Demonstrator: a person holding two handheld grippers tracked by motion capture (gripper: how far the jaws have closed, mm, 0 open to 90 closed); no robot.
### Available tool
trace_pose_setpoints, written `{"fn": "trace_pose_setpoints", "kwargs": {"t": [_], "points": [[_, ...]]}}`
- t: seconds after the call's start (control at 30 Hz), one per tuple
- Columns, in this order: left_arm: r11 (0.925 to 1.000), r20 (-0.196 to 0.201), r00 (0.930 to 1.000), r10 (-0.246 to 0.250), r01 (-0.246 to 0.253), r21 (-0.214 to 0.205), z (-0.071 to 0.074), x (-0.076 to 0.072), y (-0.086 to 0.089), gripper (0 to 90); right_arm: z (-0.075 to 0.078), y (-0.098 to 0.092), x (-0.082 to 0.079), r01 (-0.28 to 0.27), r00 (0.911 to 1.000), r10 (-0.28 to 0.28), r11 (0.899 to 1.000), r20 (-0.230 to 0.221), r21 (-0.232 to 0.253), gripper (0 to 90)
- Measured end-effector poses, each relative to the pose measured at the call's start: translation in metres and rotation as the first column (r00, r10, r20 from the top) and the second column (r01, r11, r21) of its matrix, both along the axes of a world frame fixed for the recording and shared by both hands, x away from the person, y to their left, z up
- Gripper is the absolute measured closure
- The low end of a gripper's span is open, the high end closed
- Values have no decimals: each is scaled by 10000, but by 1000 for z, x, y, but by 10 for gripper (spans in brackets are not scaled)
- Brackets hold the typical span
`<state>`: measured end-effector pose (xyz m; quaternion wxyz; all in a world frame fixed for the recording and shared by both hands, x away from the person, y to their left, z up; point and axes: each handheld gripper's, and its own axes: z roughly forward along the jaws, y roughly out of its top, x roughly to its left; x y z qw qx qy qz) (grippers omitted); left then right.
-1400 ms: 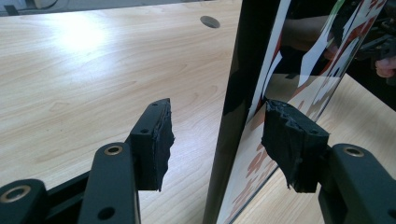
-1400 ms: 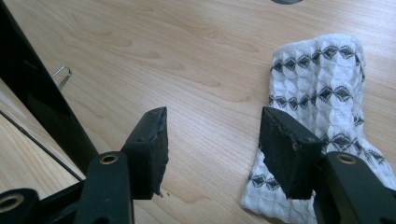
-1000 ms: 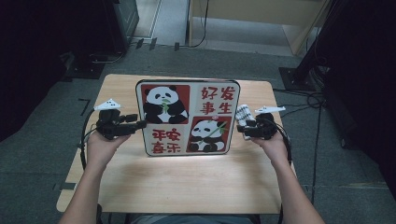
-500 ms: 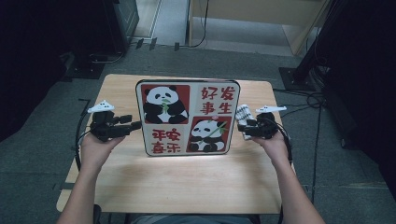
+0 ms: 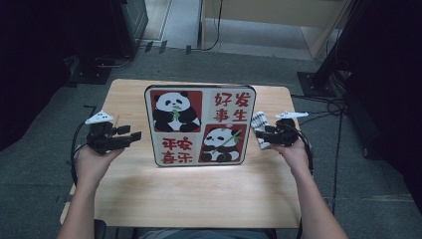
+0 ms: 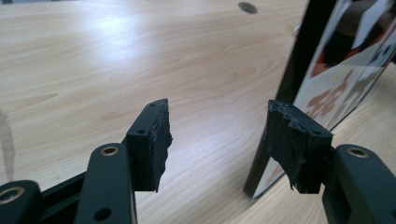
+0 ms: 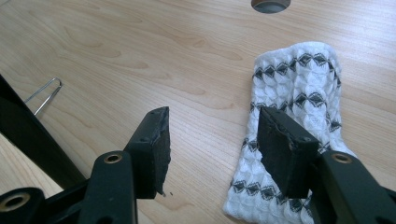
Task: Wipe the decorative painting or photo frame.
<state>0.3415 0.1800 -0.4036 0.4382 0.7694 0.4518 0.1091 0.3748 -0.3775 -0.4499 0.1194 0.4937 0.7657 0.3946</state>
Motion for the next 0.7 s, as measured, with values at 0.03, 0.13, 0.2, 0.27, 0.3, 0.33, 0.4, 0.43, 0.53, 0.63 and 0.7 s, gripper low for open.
{"fn": "trace_pose_setpoints", "kwargs": {"t": [0.03,0.13,0.2,0.27,0.3,0.33,0.4,0.43,0.53,0.63,0.7], "points": [[9999,-41,10000,68,-68,93,-2,1,1,407,0,0,0,-8,10000,8,10000,-9,-10,460],[9994,-163,9998,151,-146,306,-6,2,4,408,-2,-1,1,-16,10000,17,10000,44,-18,460],[9991,-209,9996,186,-178,378,-9,4,6,409,-2,-1,1,-29,10000,29,10000,23,-30,460],[9992,-271,9994,214,-205,339,-12,5,9,409,-2,-1,2,-44,10000,44,10000,-4,-77,461],[9993,-317,9993,216,-206,315,-14,6,10,410,-2,-1,2,-41,10000,41,10000,-7,-73,460],[9993,-388,9990,243,-231,304,-15,7,12,410,-2,-1,2,-46,10000,46,10000,16,-74,460],[9988,-485,9981,387,-372,314,-18,10,14,411,-3,-1,2,-24,10000,24,10000,3,-61,460],[9987,-488,9980,398,-382,346,-18,10,15,411,-3,-1,2,-11,10000,11,10000,-3,-70,460],[9987,-463,9979,442,-430,277,-18,10,15,411,-3,1,2,-85,10000,84,9999,-50,-145,460],[9991,-498,9982,347,-336,241,-19,10,15,425,-3,2,2,-88,10000,88,9999,7,-143,460],[9993,-486,9983,311,-301,214,-19,10,14,446,-3,2,2,-92,10000,92,9999,-25,-140,460]]}}
